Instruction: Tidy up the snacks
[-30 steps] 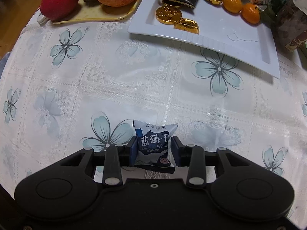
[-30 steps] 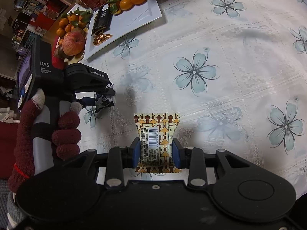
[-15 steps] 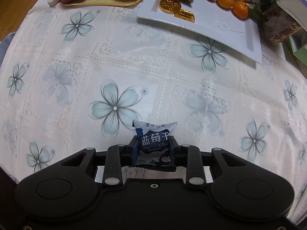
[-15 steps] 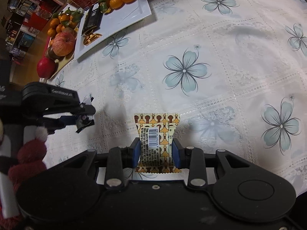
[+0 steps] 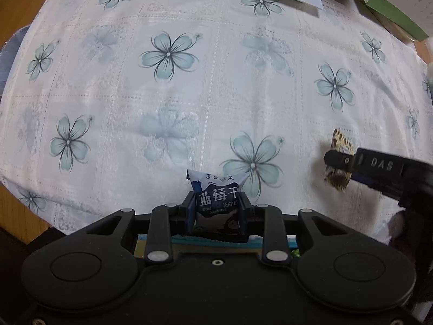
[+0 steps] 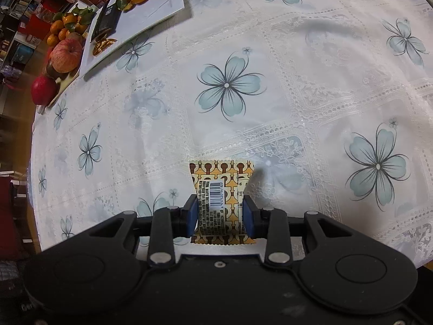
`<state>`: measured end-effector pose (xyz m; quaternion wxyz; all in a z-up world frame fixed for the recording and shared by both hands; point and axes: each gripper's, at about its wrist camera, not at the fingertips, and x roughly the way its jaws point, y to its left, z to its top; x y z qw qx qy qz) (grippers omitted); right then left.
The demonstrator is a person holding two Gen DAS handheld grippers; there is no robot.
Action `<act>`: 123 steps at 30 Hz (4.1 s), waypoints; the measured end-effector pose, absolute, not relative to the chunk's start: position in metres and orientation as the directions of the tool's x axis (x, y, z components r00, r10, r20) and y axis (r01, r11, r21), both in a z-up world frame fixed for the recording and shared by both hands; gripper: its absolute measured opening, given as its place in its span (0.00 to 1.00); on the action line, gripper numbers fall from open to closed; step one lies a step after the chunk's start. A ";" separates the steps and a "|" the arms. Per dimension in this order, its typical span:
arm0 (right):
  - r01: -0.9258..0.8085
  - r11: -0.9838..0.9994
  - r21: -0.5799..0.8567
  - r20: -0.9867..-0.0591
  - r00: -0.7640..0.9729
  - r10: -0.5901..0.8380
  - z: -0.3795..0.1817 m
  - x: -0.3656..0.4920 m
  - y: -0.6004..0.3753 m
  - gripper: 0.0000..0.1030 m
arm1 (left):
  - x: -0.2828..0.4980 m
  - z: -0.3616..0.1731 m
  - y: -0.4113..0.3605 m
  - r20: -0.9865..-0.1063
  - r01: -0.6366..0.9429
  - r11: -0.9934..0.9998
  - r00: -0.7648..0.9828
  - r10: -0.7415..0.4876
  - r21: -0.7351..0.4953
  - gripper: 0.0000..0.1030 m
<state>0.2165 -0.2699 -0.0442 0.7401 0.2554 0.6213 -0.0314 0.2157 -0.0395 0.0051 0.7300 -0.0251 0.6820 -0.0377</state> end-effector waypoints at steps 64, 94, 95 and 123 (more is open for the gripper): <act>0.208 0.902 0.378 -0.877 0.392 0.277 0.002 0.020 -0.202 0.40 | 0.107 0.007 -0.008 -0.980 0.031 0.998 0.191 -0.058 -0.053 0.42; 0.183 0.948 0.260 -0.766 0.636 0.088 0.005 -0.128 -0.195 0.46 | -0.033 0.010 0.006 -0.859 0.073 0.997 0.510 -0.037 0.001 0.43; 0.180 0.950 0.255 -0.763 0.641 0.083 0.006 -0.130 -0.193 0.47 | -0.036 0.008 0.007 -0.855 0.073 0.997 0.518 -0.035 0.003 0.43; 0.150 0.971 0.186 -0.749 0.661 0.041 -0.003 -0.147 -0.171 0.51 | -0.053 -0.009 0.023 -0.823 0.015 1.000 0.567 -0.015 -0.008 0.43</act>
